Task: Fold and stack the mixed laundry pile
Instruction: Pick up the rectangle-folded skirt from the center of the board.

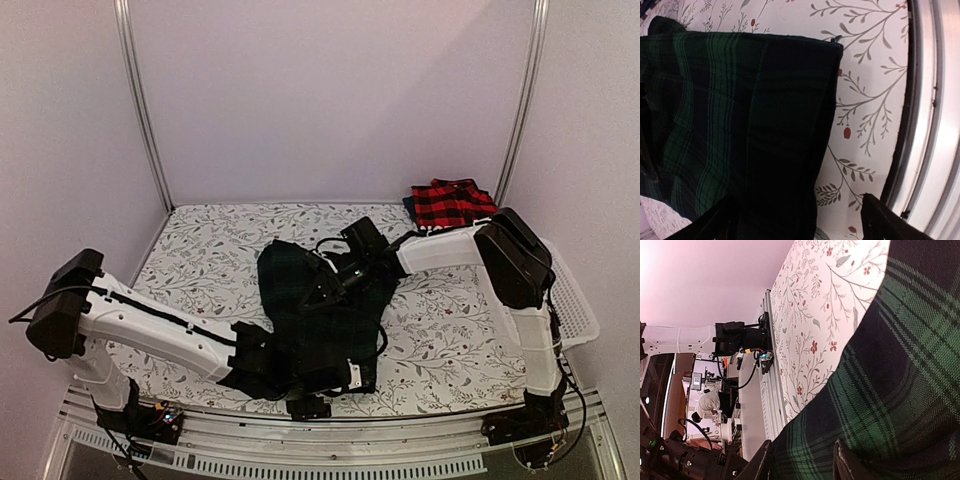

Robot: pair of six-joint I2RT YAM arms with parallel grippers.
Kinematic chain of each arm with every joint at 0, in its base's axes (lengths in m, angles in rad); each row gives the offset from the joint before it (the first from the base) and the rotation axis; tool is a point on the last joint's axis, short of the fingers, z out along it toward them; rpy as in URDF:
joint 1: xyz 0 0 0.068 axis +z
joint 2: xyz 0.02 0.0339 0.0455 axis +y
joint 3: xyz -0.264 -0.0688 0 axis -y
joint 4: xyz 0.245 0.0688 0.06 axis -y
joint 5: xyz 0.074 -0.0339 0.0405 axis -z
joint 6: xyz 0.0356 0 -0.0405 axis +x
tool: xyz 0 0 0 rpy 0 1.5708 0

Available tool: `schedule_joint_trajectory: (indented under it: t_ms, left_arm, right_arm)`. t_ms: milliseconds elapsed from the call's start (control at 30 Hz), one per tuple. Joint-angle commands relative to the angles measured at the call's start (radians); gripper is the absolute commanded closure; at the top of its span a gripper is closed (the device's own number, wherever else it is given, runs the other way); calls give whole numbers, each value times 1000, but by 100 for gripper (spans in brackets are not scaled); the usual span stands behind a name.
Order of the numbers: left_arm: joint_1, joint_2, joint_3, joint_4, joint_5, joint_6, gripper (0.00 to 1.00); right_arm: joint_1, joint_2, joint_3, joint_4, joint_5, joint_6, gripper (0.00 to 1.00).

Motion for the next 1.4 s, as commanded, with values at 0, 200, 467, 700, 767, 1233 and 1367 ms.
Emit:
schedule_joint_trajectory:
  t_ms: [0,200,467,700,767,1233,1367]
  left_arm:
    - [-19,90,-4,24,-172,-57,6]
    - [-37,191,-7,45,-274,-53,4]
    - [-39,241,-22,83,-428,2,44]
    - [-54,103,105,27,-189,87,94]
    - [-48,66,157,-34,-112,90,100]
    - [58,-69,324,-327,349,79,100]
    - [59,-67,336,-357,409,57,100]
  right_arm:
    - [-8,80,0,-94,41,-88,62]
    - [-8,139,-36,-159,98,-179,64]
    - [-8,159,-82,-184,111,-249,66]
    - [-8,135,-116,-160,108,-242,66]
    - [-6,115,-135,-143,98,-232,66]
    - [-1,-134,-160,-152,34,-165,50]
    - [-36,-92,-31,-156,59,-147,47]
